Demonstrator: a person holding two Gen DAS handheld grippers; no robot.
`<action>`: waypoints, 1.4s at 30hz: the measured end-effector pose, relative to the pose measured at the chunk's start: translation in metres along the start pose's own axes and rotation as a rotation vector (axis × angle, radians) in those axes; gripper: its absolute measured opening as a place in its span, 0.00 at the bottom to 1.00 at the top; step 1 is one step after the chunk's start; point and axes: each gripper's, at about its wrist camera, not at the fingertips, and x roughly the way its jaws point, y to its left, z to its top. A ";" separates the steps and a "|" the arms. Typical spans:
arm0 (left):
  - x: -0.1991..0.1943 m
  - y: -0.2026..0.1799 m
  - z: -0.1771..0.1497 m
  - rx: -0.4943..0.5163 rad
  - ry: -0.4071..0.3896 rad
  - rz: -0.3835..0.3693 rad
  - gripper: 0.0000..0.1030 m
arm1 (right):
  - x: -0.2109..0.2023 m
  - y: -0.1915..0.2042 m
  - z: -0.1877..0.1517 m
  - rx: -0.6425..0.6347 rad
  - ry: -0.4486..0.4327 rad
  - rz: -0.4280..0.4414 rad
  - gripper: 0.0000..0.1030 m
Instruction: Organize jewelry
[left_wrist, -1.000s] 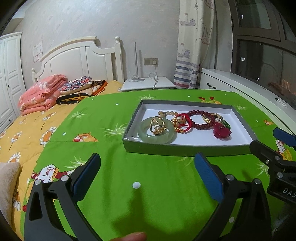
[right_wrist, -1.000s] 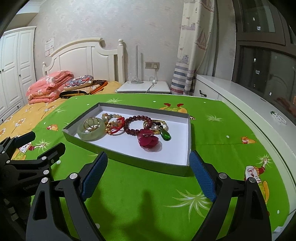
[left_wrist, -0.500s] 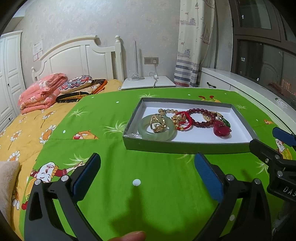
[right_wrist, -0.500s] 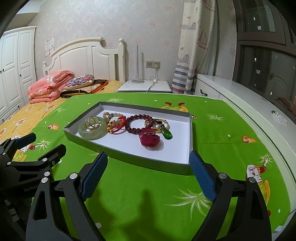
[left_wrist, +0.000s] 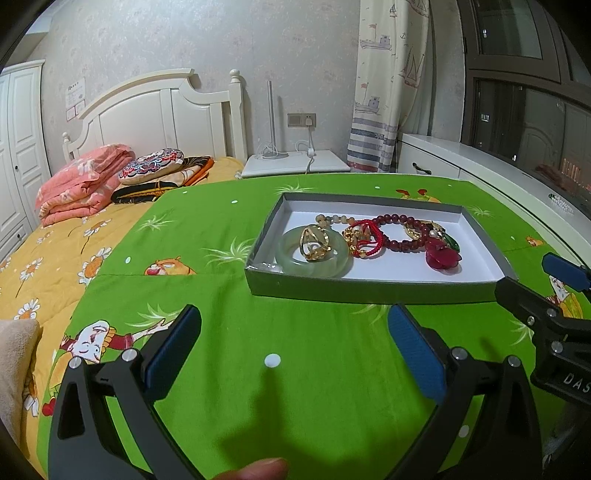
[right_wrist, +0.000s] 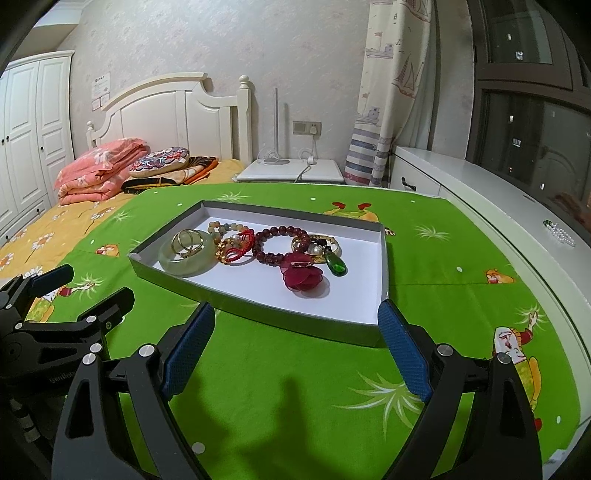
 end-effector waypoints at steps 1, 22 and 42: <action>0.000 0.000 0.000 0.000 0.000 0.000 0.95 | 0.000 0.001 0.000 0.001 0.000 0.001 0.82; -0.005 0.001 -0.002 -0.010 -0.024 0.000 0.95 | 0.000 0.003 -0.002 -0.004 0.002 0.006 0.82; -0.007 0.002 0.002 -0.035 -0.070 0.070 0.95 | -0.001 -0.001 0.000 0.004 -0.001 0.007 0.82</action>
